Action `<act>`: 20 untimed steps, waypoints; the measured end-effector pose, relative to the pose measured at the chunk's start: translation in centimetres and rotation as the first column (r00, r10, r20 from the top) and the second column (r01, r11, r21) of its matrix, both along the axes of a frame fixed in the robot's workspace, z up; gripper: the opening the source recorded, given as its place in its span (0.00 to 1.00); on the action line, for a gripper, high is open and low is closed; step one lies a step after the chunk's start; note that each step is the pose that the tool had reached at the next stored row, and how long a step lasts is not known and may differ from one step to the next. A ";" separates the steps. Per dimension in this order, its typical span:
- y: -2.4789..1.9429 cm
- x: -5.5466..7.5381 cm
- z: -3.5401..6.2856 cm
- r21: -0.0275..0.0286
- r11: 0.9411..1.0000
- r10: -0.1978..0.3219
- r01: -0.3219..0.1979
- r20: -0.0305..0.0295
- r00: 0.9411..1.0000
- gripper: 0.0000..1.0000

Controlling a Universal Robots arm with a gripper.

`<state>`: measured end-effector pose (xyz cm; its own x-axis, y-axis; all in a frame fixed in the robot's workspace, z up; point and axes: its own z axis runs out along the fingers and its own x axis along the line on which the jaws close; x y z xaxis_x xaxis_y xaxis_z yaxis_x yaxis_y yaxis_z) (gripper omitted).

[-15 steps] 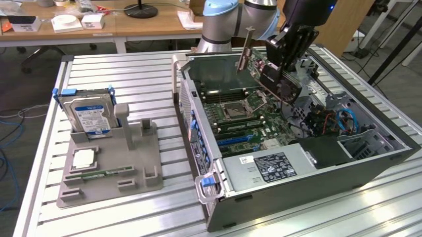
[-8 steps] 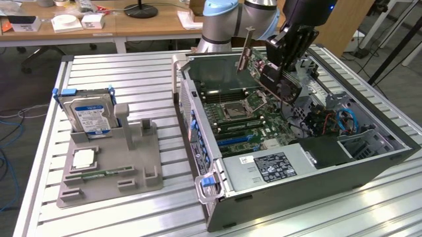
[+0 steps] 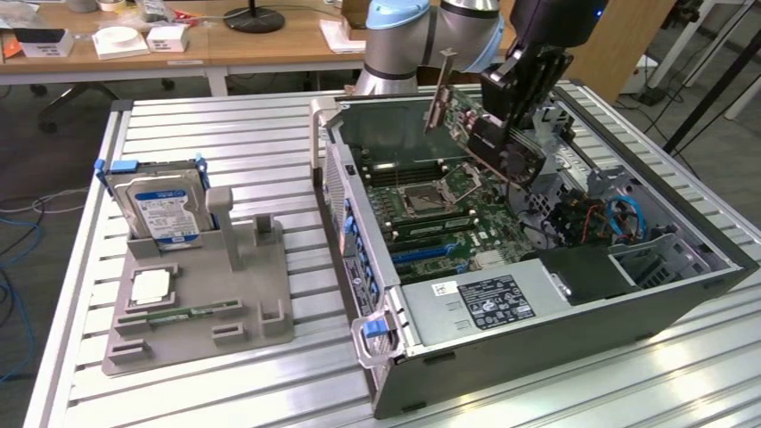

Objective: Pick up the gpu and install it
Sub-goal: 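Insert the gpu into the slot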

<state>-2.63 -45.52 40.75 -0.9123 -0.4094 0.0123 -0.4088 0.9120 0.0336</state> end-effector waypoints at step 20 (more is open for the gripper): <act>0.00 0.0 0.00 0.000 0.983 0.181 -0.181 0.000 0.983 0.26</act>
